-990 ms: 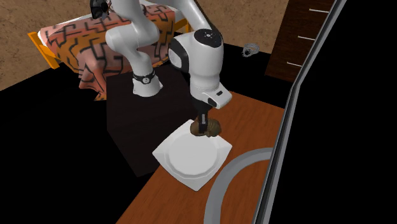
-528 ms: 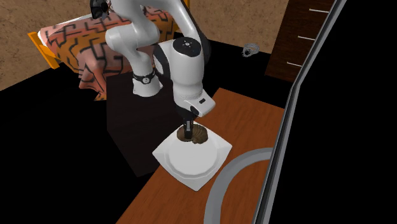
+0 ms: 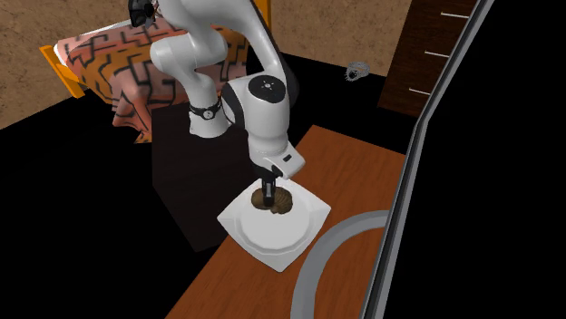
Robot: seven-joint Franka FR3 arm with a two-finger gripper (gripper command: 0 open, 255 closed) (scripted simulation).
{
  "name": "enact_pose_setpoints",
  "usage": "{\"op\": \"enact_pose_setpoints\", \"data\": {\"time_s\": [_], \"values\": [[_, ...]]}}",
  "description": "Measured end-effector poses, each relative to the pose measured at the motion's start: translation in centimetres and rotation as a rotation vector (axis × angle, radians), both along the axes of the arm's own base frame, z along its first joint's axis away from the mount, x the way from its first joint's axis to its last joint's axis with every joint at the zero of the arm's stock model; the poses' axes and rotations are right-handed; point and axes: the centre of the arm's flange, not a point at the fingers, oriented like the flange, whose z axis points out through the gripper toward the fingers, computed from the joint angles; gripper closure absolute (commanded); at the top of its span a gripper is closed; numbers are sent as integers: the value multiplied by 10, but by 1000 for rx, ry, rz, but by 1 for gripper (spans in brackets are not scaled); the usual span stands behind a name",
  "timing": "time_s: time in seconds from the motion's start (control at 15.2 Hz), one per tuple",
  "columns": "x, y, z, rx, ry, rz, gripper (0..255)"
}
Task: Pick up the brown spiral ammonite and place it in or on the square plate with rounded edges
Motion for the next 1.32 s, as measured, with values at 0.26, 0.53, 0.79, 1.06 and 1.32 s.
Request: {"op": "enact_pose_setpoints", "data": {"time_s": [0.26, 0.53, 0.79, 1.06, 1.32], "values": [[-1, 0, -21, 0, 0, 0, 255], [1, 0, -33, 0, 0, 0, 255], [1, 0, -34, 0, 0, 0, 255], [1, 0, -34, 0, -1, 0, 0], [1, -1, -27, 0, -1, 0, 0]]}}
